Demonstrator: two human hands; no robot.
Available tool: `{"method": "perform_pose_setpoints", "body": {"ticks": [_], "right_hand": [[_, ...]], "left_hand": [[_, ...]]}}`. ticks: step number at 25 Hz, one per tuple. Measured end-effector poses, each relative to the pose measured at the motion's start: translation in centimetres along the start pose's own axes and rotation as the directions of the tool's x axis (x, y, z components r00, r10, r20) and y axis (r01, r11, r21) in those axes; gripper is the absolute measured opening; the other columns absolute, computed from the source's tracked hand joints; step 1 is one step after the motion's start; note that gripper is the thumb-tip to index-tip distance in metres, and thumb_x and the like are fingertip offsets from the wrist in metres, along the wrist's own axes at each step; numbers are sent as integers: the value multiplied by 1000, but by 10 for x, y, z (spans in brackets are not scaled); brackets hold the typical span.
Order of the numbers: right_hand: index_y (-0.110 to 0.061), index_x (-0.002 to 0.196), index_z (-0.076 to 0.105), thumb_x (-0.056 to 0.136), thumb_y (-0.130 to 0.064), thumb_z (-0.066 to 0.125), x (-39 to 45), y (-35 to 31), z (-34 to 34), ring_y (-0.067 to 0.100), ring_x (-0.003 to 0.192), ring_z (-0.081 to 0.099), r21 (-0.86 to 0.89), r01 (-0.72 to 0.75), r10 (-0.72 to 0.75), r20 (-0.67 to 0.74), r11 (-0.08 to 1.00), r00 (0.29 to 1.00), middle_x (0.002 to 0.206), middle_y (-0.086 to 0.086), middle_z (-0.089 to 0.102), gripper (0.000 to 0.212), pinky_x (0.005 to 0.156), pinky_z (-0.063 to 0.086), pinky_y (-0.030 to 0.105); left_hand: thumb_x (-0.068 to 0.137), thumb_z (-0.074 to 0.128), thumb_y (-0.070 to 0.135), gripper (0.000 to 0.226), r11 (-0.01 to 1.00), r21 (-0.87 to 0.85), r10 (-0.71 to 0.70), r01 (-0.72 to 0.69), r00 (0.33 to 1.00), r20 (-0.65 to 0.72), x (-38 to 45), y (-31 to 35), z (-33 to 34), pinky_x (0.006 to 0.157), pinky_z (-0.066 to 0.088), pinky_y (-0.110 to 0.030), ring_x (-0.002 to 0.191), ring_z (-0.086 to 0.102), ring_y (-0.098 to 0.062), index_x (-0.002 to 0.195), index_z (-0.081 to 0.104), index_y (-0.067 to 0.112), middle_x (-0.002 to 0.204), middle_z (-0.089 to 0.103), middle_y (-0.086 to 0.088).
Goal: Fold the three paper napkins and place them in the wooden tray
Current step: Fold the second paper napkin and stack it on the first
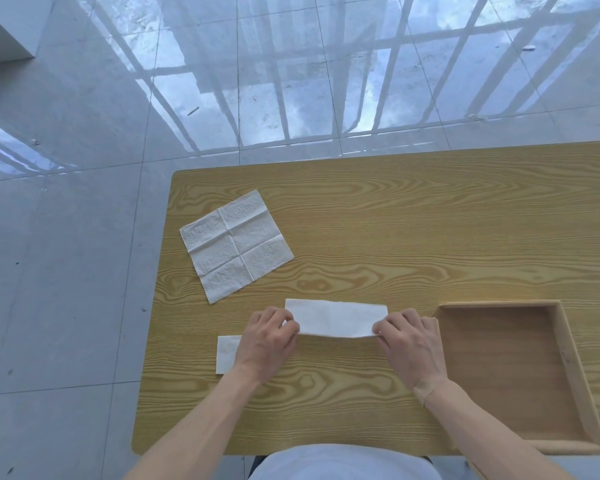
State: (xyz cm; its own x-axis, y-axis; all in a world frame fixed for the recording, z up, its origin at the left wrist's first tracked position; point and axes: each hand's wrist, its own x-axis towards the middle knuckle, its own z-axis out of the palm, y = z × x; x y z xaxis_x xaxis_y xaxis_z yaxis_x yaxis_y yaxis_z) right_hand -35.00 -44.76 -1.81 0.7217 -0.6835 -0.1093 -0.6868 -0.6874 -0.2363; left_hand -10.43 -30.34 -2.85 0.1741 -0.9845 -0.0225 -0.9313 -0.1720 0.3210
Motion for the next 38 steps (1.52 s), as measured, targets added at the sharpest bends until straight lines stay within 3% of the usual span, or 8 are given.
{"method": "perform_pose_setpoints", "body": {"ticks": [7,10,13,17,24,30,34,38], "right_hand": [[-16,130,57,87,-51,47,-8,-32,15,31,121,52,-26,-9,10,64,1000,998,131,5,60,55,92,45,45],[-14,149,33,95,-53,31,1,-47,26,34,145,26,-67,44,-33,159,997,987,158,6,30,66,112,22,53],[-17,154,12,99,-55,15,5,-43,42,31,150,3,-82,44,-26,216,996,976,163,2,5,67,115,8,56],[-21,155,1,96,-63,7,7,-35,57,28,150,-9,-118,70,-36,267,991,963,164,-1,-4,72,117,4,57],[-22,154,-6,95,-66,12,-14,-12,62,26,149,-13,-100,-181,200,235,978,951,164,0,-6,76,117,-4,51],[-24,151,-19,90,-71,3,-20,-12,55,26,147,-23,-76,-193,206,256,978,944,162,1,-21,80,117,-8,49],[-18,154,-4,88,-75,17,-53,-15,50,32,149,-12,-65,-220,229,261,973,938,164,9,-7,89,117,-3,47],[-18,155,4,85,-78,23,-73,-17,49,33,149,-5,-88,-228,244,296,970,923,164,10,4,94,117,-1,46]], "left_hand": [[91,55,31,33,1000,-11,22,-21,994,106,0,28,9,100,46,-44,122,56,-28,118,64,15,127,62,-5],[101,21,46,62,999,53,-4,-10,963,268,4,47,23,121,18,-47,150,16,-26,152,31,12,162,22,-6],[93,-15,56,72,997,65,-70,48,921,383,7,51,38,119,-9,-44,147,-24,-18,154,-11,17,161,-22,2],[92,-10,62,73,996,89,-60,25,907,417,6,43,44,116,-18,-44,143,-33,-14,151,-22,20,158,-33,5],[97,-1,60,70,969,208,-213,137,889,405,0,10,38,115,-22,-44,142,-36,-16,147,-32,22,155,-41,1],[96,1,64,73,977,165,-188,134,909,373,3,7,32,117,-18,-46,146,-27,-18,152,-21,21,159,-31,1],[96,50,45,65,968,21,-248,249,953,173,15,-5,14,122,6,-43,143,28,-25,152,28,20,152,39,-1],[84,68,40,61,947,18,-315,320,918,240,38,-14,1,108,26,-38,120,44,-22,139,47,27,123,53,2]]}}
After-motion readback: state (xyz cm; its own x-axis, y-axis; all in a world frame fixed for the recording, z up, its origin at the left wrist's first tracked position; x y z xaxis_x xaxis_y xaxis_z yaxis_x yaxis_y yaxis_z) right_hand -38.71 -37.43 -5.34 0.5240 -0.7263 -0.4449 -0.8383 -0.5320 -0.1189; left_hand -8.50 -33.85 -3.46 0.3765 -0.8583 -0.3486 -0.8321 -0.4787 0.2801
